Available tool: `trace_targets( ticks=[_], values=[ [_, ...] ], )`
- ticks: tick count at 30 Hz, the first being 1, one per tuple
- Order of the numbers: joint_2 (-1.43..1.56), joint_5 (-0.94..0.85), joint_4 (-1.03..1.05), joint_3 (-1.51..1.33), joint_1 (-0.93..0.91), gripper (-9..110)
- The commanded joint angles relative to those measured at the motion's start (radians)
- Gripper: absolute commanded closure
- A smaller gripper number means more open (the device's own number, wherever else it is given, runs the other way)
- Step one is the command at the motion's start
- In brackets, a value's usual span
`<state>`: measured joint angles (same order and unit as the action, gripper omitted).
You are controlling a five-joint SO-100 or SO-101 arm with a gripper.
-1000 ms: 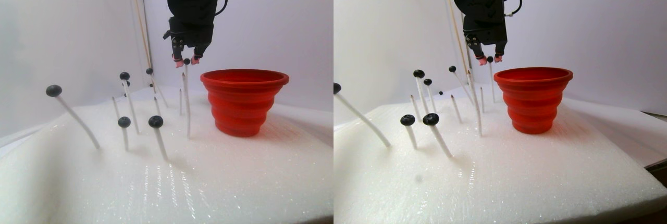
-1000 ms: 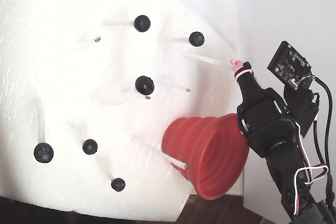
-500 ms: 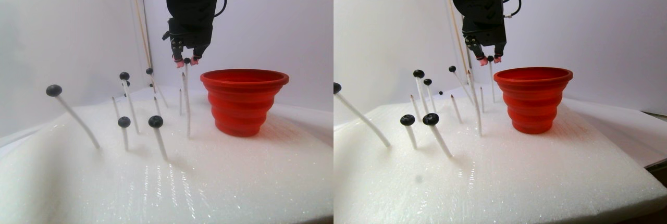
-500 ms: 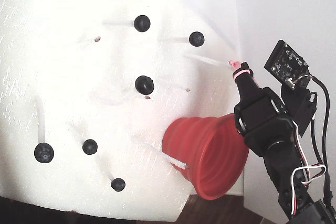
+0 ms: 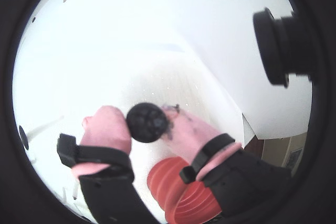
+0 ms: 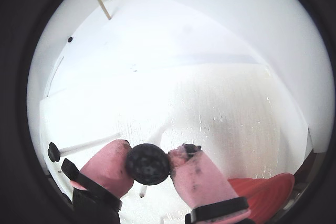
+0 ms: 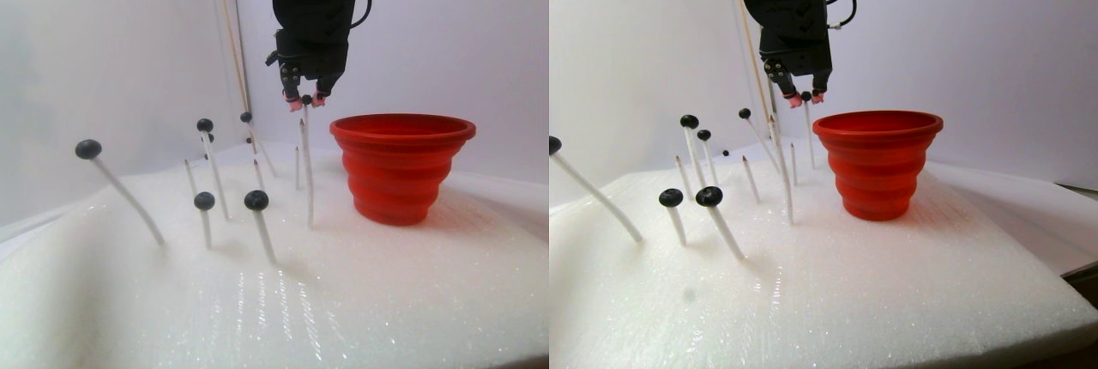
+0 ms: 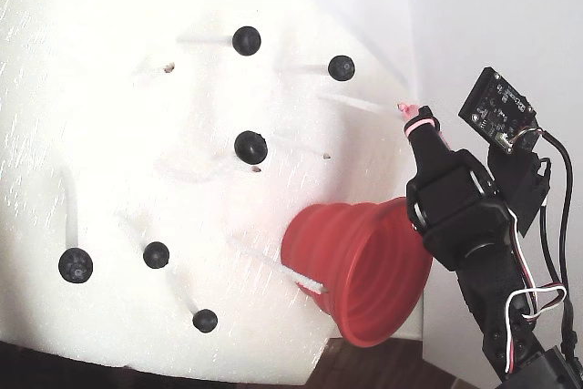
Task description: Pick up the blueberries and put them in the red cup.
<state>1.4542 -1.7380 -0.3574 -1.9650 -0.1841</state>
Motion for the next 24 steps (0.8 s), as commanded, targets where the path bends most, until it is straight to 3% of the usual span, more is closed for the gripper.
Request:
trace_targets(
  ticks=[1, 24],
  values=[
    [0.094, -0.003, -0.029, 0.041, 0.014, 90],
    [0.325, -0.014, 0.069, -0.126, 0.011, 90]
  ],
)
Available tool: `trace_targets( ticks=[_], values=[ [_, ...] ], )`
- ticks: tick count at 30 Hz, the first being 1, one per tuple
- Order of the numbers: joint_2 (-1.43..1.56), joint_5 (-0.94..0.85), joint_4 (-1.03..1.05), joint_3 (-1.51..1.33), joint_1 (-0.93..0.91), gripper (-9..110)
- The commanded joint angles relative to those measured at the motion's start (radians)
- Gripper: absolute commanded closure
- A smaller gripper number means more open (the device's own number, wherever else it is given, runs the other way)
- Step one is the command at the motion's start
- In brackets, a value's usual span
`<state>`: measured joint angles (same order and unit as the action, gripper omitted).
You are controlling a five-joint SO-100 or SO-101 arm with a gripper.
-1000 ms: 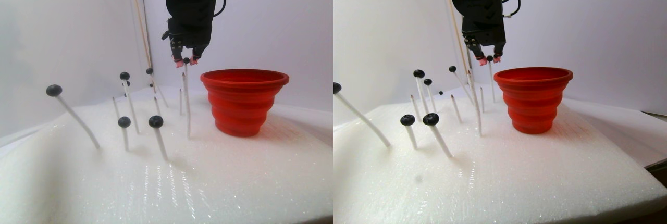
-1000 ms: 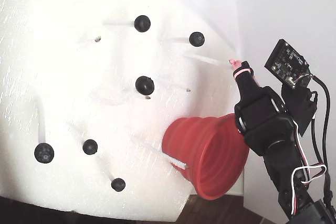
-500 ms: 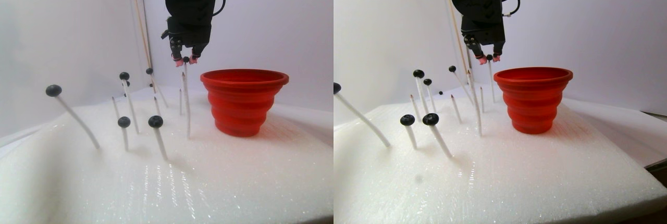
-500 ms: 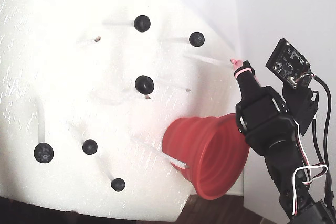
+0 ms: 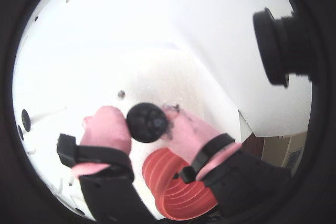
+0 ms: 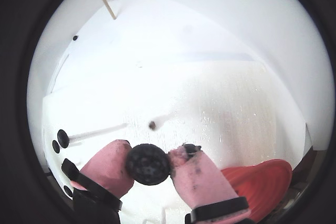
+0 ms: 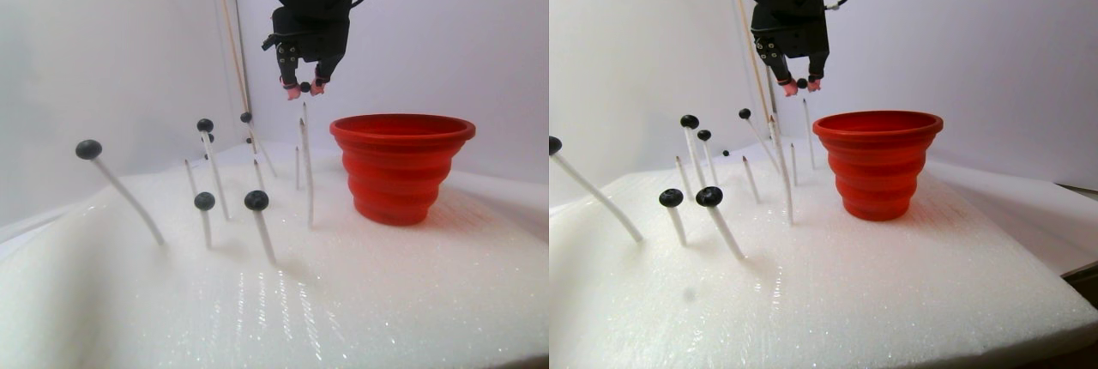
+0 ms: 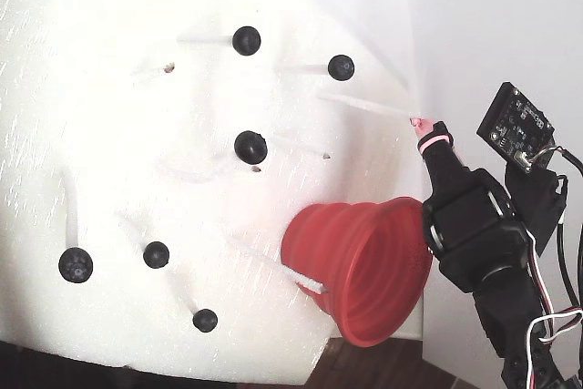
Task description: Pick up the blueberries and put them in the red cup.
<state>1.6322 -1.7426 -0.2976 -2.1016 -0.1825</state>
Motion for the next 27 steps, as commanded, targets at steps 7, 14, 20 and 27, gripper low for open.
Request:
trace_targets(
  ticks=[7, 14, 20, 27],
  values=[
    [0.199, -0.017, 0.052, -0.037, -0.009, 90],
    [0.252, -0.023, 0.114, -0.071, -0.031, 90],
    [0.285, -0.034, 0.156, -0.101, -0.055, 90],
    [0.336, -0.038, 0.207, -0.138, -0.089, 90]
  ],
)
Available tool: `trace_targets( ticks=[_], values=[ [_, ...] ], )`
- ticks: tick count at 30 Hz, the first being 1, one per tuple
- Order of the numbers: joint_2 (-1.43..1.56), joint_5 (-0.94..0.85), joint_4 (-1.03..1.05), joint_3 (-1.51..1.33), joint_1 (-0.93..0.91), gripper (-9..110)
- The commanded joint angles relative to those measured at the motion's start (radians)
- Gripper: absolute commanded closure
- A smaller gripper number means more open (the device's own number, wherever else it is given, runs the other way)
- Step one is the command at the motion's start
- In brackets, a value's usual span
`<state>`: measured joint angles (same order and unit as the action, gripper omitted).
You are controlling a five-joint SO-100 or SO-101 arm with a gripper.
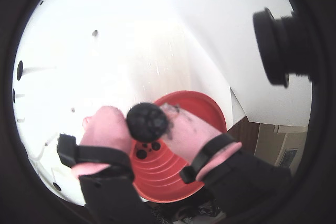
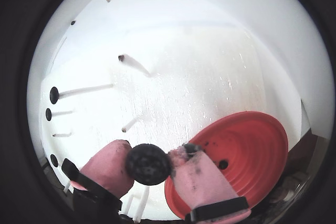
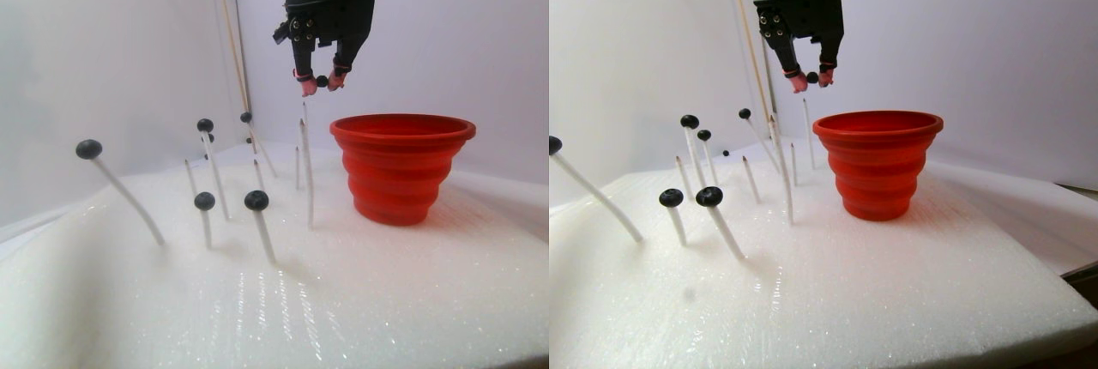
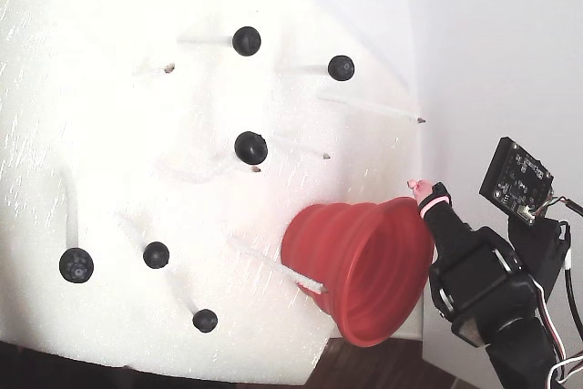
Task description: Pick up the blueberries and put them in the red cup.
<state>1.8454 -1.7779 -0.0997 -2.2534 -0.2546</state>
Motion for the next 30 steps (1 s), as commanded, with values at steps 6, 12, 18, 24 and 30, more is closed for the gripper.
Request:
trace_targets(
  ticks=[6, 12, 18, 24, 30],
  values=[
    [0.184, -0.009, 0.058, -0.034, -0.040, 90],
    [0.239, -0.017, 0.117, -0.067, -0.064, 90],
    [0.279, -0.021, 0.166, -0.095, -0.091, 90],
    [0.291, -0.023, 0.196, -0.115, -0.118, 90],
    [0.304, -0.028, 0.218, -0.137, -0.141, 90]
  ],
)
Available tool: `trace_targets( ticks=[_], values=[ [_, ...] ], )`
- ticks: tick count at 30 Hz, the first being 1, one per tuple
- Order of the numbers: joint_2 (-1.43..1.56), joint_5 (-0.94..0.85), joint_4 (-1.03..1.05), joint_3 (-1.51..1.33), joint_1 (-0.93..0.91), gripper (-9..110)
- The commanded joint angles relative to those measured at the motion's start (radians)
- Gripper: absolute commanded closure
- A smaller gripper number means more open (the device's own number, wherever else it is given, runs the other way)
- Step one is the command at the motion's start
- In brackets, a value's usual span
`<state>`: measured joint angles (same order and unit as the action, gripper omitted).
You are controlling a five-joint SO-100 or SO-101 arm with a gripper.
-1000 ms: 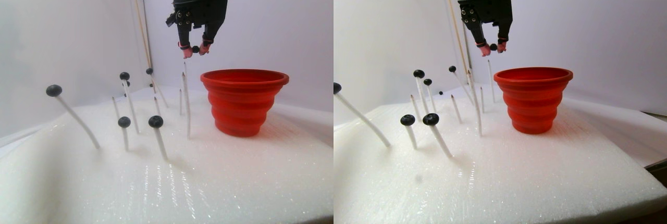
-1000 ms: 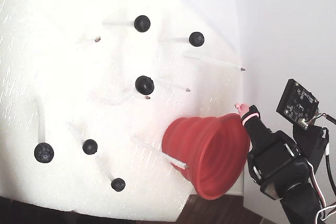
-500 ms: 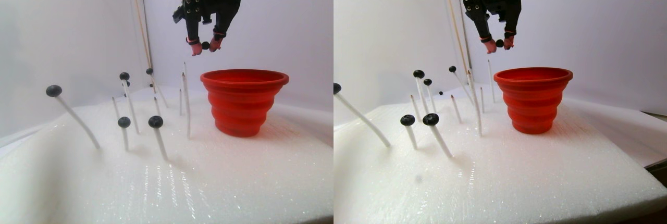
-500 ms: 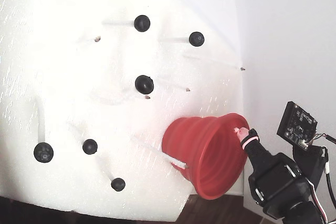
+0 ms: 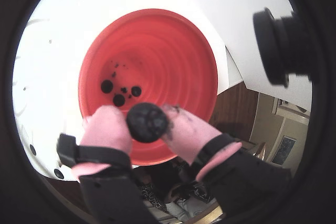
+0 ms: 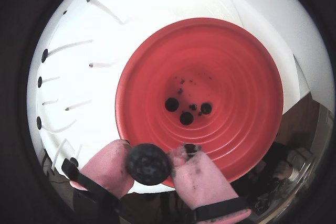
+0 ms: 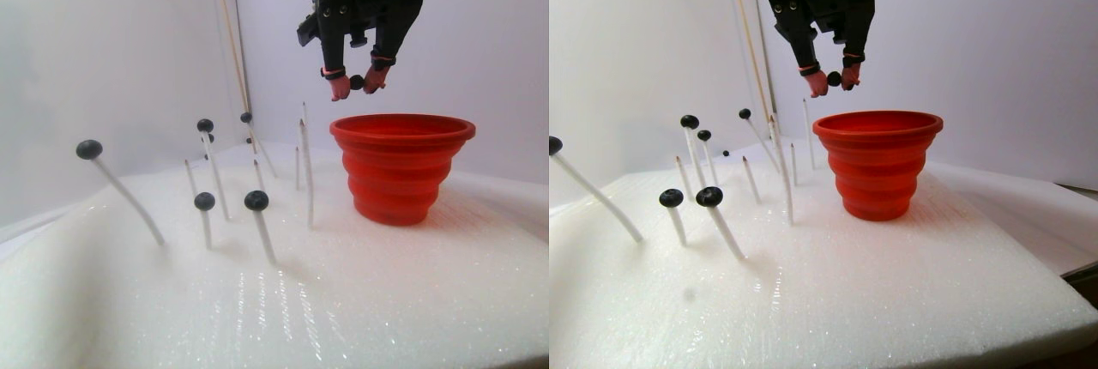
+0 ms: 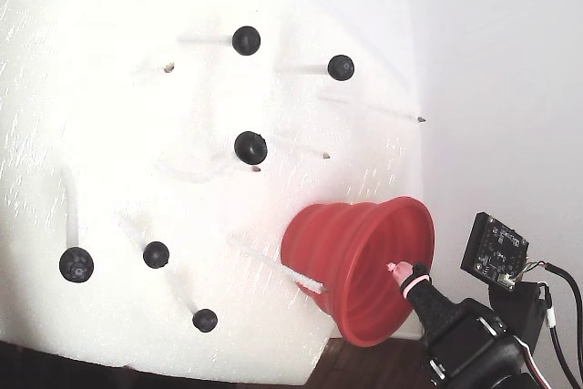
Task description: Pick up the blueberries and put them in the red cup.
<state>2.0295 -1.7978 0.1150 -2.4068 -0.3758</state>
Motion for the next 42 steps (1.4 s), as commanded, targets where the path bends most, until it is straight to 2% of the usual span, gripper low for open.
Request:
trace_targets(
  ticks=[1, 24, 42],
  values=[
    [0.120, -0.008, 0.003, 0.015, -0.023, 90],
    [0.118, -0.023, 0.003, -0.018, -0.061, 85],
    [0.167, -0.023, 0.028, -0.006, 0.009, 86]
  ],
)
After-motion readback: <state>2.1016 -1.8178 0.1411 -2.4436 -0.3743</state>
